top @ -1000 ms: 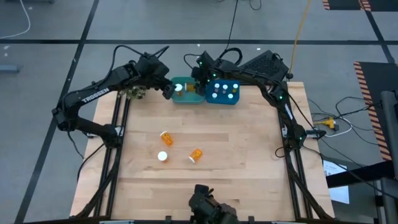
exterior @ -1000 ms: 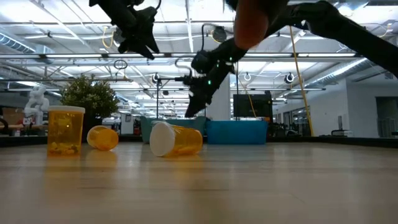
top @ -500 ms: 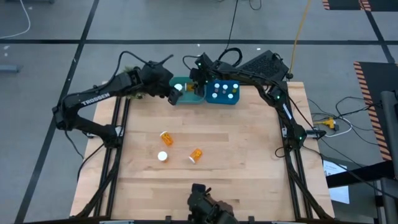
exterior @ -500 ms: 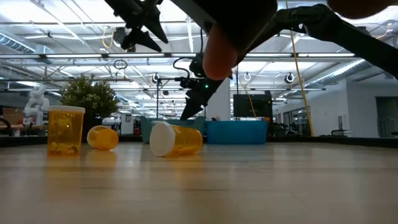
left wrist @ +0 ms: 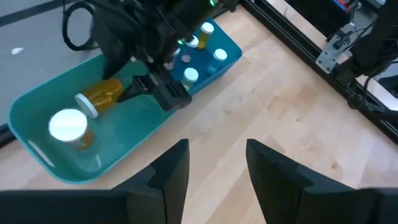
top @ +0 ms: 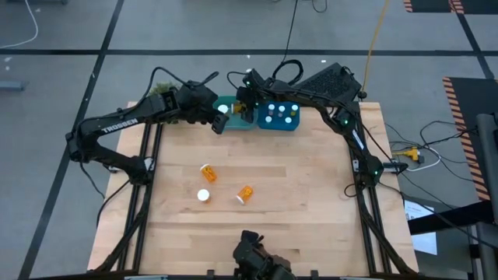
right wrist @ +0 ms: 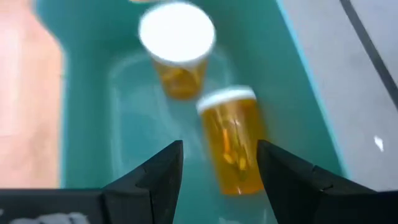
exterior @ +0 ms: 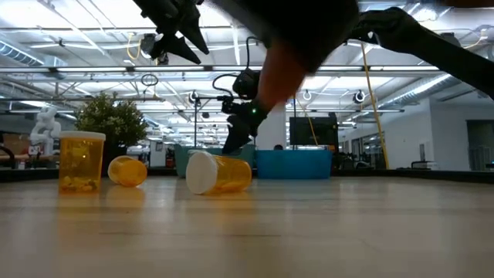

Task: Pick and place medicine bottles into bin by pill shape (circle, oval)
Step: Put the large orange capsule bottle into the green bin

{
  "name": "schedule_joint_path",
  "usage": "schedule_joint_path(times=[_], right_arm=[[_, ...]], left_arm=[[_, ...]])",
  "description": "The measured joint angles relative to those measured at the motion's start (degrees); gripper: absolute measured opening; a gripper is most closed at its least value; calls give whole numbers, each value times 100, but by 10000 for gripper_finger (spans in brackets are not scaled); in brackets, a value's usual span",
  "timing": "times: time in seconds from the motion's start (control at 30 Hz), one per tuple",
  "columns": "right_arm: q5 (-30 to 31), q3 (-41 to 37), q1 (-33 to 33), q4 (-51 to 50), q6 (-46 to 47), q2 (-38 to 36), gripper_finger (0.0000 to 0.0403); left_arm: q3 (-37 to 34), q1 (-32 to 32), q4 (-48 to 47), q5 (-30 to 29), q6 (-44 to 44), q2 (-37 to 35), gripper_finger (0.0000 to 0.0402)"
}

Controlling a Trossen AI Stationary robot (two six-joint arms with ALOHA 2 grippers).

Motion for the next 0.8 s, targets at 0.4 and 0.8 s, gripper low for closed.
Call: schedule_joint_path(times=[0.4,0.8], right_arm=[[88,-17,208,-1641,103,-1801,196],[548,-2,-257,-2196,586,-3566,196]], left_arm=[[4,555,52,176,680,282,161],[1445,904,-441,454,1042,2363,161]])
